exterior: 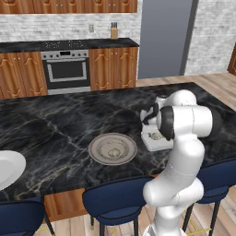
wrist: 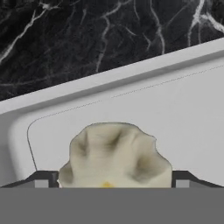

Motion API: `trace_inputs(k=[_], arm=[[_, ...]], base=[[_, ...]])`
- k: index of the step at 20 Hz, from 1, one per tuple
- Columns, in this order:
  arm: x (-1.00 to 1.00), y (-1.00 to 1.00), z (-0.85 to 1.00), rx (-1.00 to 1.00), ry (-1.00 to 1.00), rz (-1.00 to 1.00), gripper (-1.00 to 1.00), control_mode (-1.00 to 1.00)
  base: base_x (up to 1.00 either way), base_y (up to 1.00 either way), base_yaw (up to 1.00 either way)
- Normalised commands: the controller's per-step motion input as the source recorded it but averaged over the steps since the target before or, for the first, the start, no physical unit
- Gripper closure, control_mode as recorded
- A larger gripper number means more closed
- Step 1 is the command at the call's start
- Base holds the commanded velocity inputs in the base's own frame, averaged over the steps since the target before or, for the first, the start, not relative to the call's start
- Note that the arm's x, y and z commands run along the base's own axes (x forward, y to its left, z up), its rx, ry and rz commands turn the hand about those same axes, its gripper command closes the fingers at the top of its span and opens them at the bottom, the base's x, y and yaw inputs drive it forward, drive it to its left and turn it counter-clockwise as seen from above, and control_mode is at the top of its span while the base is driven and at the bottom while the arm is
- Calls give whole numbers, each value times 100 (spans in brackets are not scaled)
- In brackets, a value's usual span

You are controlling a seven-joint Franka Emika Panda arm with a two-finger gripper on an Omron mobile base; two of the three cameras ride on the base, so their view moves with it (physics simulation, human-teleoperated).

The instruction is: Place two dumplings into each of the tupperware containers and then place the containers in the fridge.

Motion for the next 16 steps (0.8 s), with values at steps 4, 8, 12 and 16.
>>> trace_inputs(k=[4, 8, 12, 16], arm=[[-41, 0, 6, 0, 0, 0, -100, -100], [-44, 5, 22, 0, 0, 0, -100, -100], [4, 27, 3, 0, 4, 0, -100, -100], [24, 4, 0, 0, 12, 0, -100, -100]], base=[[0, 0, 0], [0, 0, 0], [0, 0, 0], [0, 0, 0]])
